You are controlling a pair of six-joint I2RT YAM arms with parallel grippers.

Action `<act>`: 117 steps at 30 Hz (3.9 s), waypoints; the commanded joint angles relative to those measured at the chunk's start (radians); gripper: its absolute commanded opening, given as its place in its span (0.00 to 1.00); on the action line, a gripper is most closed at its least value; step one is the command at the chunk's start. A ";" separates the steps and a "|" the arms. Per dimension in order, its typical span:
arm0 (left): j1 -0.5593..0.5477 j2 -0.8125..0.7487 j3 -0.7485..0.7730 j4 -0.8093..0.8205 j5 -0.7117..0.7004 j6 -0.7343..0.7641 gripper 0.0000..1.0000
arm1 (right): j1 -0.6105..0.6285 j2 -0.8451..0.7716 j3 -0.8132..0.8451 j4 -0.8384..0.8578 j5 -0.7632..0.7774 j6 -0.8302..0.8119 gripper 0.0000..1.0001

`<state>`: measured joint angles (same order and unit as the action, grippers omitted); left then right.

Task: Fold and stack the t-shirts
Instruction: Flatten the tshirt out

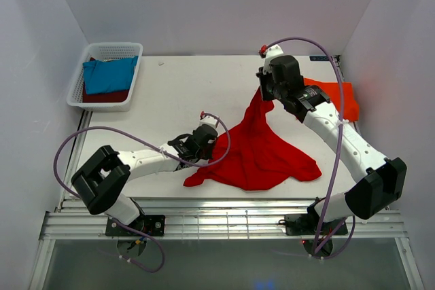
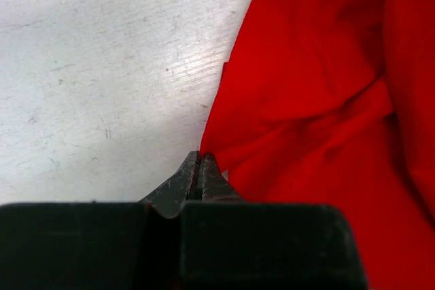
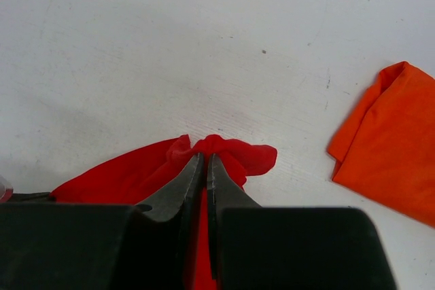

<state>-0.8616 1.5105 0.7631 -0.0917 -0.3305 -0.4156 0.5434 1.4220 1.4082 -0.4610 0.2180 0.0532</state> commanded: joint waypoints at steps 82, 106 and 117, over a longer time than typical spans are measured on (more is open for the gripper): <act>0.168 -0.004 0.341 -0.442 -0.432 -0.069 0.00 | -0.053 0.631 0.098 0.142 0.078 -0.012 0.08; 0.197 -0.026 0.395 -0.476 -0.446 -0.066 0.00 | -0.085 0.634 0.158 -0.015 0.044 -0.061 0.11; 0.199 -0.030 0.392 -0.476 -0.443 -0.066 0.00 | -0.086 0.689 0.178 -0.015 0.034 -0.062 0.18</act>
<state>-0.6674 1.5295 1.1458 -0.5682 -0.7662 -0.4793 0.4591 2.1132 1.5654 -0.4717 0.2634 -0.0078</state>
